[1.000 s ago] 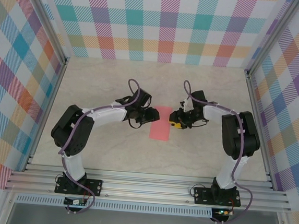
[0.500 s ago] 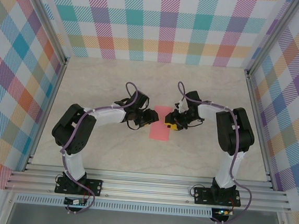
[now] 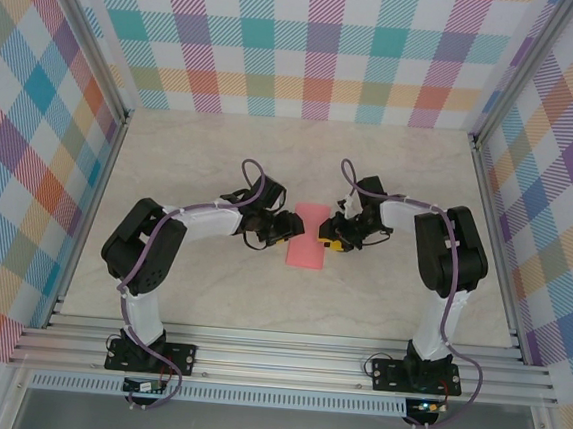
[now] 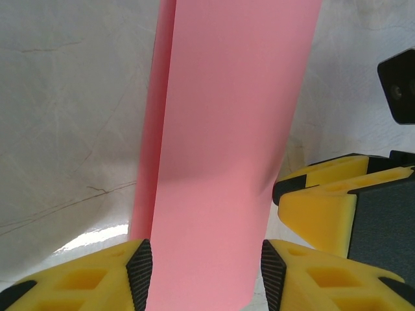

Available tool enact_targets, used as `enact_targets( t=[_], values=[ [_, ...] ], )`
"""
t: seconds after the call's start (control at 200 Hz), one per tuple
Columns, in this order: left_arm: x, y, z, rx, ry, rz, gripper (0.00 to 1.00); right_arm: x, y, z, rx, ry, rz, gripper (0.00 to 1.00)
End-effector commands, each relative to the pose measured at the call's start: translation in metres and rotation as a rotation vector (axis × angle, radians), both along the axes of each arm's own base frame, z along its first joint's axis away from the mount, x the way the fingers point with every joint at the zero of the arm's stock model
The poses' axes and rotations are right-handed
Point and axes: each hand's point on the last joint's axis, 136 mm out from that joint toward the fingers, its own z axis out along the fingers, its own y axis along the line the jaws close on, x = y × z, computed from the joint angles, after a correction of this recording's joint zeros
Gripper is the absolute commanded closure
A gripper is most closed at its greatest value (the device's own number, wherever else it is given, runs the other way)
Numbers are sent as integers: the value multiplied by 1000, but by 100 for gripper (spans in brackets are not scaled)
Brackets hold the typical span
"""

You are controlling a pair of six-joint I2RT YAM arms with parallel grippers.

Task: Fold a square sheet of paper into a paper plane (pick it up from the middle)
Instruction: Fold the triangle a second time at the center of the table.

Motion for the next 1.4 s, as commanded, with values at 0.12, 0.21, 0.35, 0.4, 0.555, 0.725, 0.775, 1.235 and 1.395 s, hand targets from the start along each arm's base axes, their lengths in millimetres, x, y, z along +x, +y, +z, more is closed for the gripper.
enact_targets(
  t=[0.12, 0.21, 0.35, 0.4, 0.555, 0.725, 0.775, 1.235, 1.395],
  values=[
    [-10, 5, -8, -4, 47, -11, 50, -6, -6, 2, -39, -6, 15, 64],
    [-11, 4, -8, -8, 58, -6, 49, -7, -6, -6, -45, 13, 15, 65],
    [-14, 3, -10, -24, 74, -7, 49, -10, -6, -13, -41, 31, 4, 65],
    [-15, 2, -10, -30, 79, -10, 49, -11, -7, -14, -43, 32, 3, 65],
    [-18, 4, -15, -16, 91, -11, 49, -11, -8, -14, -49, 32, 3, 65],
    [-18, 0, -20, -28, 104, -20, 50, -10, -8, -14, -51, 32, 2, 65],
    [-19, 0, -22, -25, 108, -23, 50, -10, -7, -14, -51, 32, 3, 65],
    [-20, -11, -23, -81, 105, -56, 60, -11, -8, -17, -56, 42, 4, 65],
    [-17, -14, -20, -97, 96, -58, 61, -12, -8, -18, -57, 43, 5, 66]
  ],
)
